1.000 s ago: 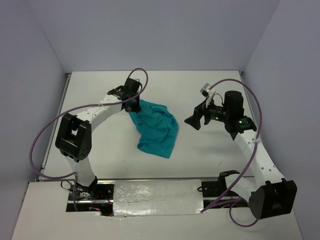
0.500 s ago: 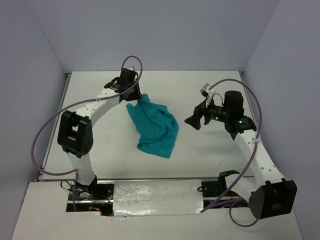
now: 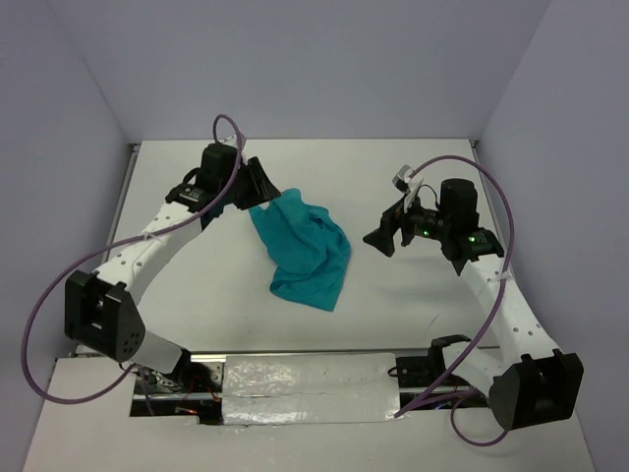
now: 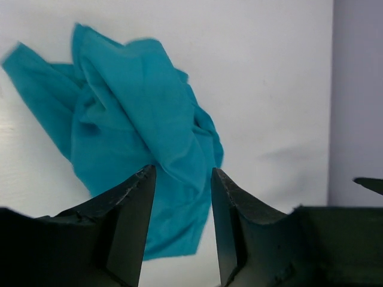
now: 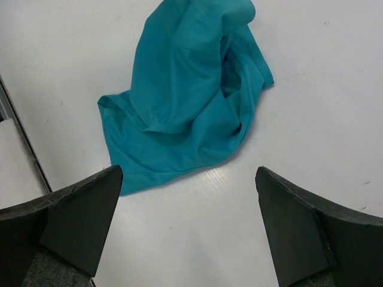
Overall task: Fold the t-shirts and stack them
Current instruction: Flatten out the tshirt
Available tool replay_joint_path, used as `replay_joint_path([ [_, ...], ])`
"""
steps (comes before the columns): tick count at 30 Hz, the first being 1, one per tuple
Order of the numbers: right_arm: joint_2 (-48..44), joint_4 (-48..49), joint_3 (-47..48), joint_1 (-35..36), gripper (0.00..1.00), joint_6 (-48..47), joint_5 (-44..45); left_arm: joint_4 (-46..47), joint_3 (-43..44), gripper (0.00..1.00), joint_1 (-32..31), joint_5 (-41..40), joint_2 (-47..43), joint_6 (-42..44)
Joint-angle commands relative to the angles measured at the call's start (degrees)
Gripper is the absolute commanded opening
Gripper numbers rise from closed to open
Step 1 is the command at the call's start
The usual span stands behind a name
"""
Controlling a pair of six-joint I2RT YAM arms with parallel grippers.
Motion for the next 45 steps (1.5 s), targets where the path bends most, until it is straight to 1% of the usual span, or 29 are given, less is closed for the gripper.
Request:
replay_joint_path([
  [1,0.02,0.1,-0.51,-0.01,0.99,-0.98,0.22,4.23,-6.78,0.54,-0.49,9.06,-1.42,-6.9],
  [6,0.1,0.71,-0.77,-0.1,0.99,-0.54,-0.05,7.13,-8.65,0.57,-2.69,8.54,1.64,-8.93],
  [10,-0.25,0.01,-0.42,-0.19,0.99,-0.98,0.21,7.66,-6.99,0.58,-3.4,7.49,5.42,-10.6],
  [13,-0.51,-0.25,-0.51,-0.28,1.0,-1.24,0.39,9.33,-6.54,0.6,-3.66,8.19,8.32,-11.74],
  [22,-0.6,-0.34,-0.86,-0.72,0.99,-1.33,0.3,9.06,-4.17,0.59,-4.19,6.43,12.02,-11.48],
  [27,-0.51,-0.17,-0.95,-0.8,1.0,-1.33,0.13,8.72,-2.33,0.55,-4.19,6.08,13.68,-11.57],
  [32,-0.42,-0.34,-0.86,-0.98,0.99,-1.59,0.48,7.05,-2.41,0.54,-4.28,5.82,14.04,-11.22],
  [35,-0.42,0.01,-1.12,-0.98,0.99,-1.33,0.22,7.14,-3.02,0.49,-4.28,5.47,13.78,-11.05],
  [36,-0.34,0.1,-1.13,-0.98,0.99,-1.15,0.13,7.14,-2.94,0.45,-4.19,5.29,13.86,-10.87],
  [37,-0.34,0.1,-1.04,-0.98,1.0,-1.07,-0.05,6.96,-2.76,0.44,-4.27,5.03,14.13,-10.7],
  [43,-0.25,-0.34,-0.69,-0.98,0.99,-1.59,0.04,5.38,-0.57,0.44,-4.28,2.57,16.41,-9.55],
  [44,-0.33,-0.34,-0.69,-1.07,0.99,-1.59,0.04,5.29,-0.39,0.43,-4.28,2.04,16.59,-9.46],
  [45,-0.25,-0.34,-0.77,-0.98,1.0,-1.59,-0.05,5.38,-0.13,0.39,-4.28,1.95,16.94,-9.38],
])
